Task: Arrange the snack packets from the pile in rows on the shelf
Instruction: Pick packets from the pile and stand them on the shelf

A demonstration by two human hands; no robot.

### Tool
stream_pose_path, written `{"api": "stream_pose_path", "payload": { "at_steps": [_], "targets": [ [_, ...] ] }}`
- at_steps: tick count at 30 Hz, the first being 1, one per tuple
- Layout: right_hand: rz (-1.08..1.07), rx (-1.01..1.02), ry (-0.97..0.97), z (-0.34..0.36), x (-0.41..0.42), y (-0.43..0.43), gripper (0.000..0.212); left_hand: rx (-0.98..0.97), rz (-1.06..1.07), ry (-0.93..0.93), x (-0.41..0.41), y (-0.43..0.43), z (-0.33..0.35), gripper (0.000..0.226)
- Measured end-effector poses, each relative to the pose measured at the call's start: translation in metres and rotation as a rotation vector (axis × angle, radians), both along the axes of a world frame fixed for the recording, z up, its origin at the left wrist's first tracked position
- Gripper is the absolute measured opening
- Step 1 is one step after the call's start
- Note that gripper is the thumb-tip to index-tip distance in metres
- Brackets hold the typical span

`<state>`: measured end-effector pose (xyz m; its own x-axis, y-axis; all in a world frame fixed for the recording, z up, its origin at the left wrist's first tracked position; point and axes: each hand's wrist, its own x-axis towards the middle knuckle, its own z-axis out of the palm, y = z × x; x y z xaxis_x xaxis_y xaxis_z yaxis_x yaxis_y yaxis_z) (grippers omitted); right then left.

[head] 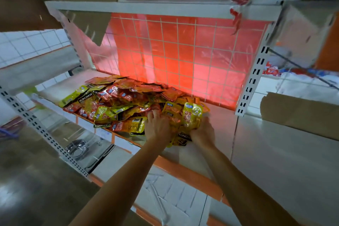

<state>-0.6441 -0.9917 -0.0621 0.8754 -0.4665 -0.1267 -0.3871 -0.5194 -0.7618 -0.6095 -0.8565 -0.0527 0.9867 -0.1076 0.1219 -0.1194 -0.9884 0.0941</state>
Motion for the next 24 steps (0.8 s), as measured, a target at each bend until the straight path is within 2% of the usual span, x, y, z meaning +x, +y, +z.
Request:
{"api": "stream_pose_path", "payload": {
  "at_steps": [4,8,13,16,19,24],
  "targets": [
    [-0.048,0.063,-0.058,0.001,-0.011,-0.009,0.036,0.011,-0.107,0.007,-0.005,-0.005,-0.001,0.050],
    [-0.091,0.113,-0.086,0.004,-0.023,-0.025,0.034,0.115,-0.216,-0.029,-0.015,-0.027,0.002,0.042],
    [-0.174,0.153,-0.095,0.002,-0.037,-0.060,0.030,0.125,-0.284,-0.185,-0.023,-0.054,0.008,0.025],
    [-0.212,0.175,-0.124,-0.001,-0.048,-0.085,0.031,0.002,-0.338,-0.168,-0.031,-0.083,0.021,0.026],
    [-0.246,0.166,-0.140,-0.001,-0.060,-0.113,0.021,-0.152,-0.314,-0.041,-0.042,-0.117,0.031,0.023],
    [-0.322,0.173,-0.144,0.005,-0.084,-0.164,0.020,-0.688,-0.210,0.227,-0.043,-0.166,0.016,0.024]
  ]
}}
